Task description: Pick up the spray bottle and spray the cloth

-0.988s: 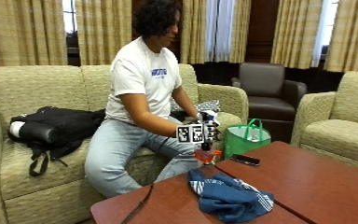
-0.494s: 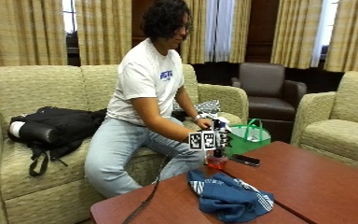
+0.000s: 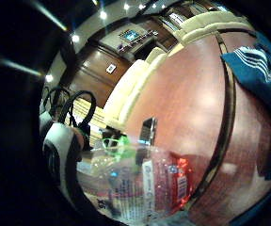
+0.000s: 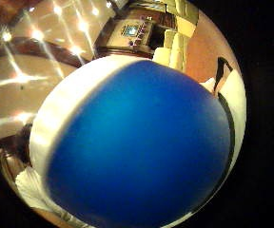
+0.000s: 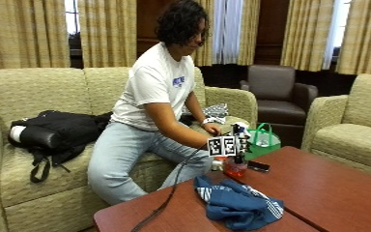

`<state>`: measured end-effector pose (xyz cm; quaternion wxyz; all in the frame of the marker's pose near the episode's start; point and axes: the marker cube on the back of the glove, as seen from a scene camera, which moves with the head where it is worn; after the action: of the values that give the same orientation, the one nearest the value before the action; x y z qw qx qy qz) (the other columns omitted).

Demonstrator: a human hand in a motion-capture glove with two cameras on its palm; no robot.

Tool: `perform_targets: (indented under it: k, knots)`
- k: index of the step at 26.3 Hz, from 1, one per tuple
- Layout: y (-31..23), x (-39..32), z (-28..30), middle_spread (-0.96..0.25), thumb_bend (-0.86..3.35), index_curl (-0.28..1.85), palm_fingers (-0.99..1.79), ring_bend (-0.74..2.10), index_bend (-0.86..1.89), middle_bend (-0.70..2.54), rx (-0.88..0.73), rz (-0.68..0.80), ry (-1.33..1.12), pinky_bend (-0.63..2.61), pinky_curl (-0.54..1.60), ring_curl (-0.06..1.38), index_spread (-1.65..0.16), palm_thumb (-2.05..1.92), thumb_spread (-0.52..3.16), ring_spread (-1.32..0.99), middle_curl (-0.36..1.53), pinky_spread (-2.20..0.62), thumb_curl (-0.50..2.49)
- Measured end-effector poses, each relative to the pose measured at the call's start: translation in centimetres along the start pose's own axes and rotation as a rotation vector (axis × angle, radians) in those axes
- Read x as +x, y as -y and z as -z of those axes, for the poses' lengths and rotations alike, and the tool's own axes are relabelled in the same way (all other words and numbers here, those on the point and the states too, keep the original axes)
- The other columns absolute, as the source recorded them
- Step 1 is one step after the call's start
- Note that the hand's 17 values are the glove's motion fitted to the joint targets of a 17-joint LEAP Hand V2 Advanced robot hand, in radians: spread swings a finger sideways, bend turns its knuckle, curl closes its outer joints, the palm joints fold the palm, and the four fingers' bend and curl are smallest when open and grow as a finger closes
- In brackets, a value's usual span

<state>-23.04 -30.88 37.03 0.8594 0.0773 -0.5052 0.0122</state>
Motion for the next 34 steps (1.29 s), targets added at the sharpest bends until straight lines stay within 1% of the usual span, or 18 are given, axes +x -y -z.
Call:
perform_targets:
  k: [15,25,34]
  knots:
    - [5.7,1.3,-3.5,-0.22,-0.03,0.57,1.39,0.73,0.2,0.58,0.006,0.001,0.0,0.48,0.39,0.46,-0.29,0.84,0.46,-0.19,0.52,-0.3,0.79]
    - [6.5,1.6,-4.5,-0.22,-0.03,0.57,1.39,0.73,0.2,0.58,-0.009,0.0,0.01,0.48,0.4,0.46,-0.29,0.84,0.46,-0.19,0.52,-0.3,0.79]
    - [6.1,1.8,-4.1,-0.21,-0.04,0.57,1.36,0.71,0.19,0.58,-0.043,-0.06,0.026,0.47,0.39,0.45,-0.29,0.83,0.46,-0.18,0.52,-0.3,0.79]
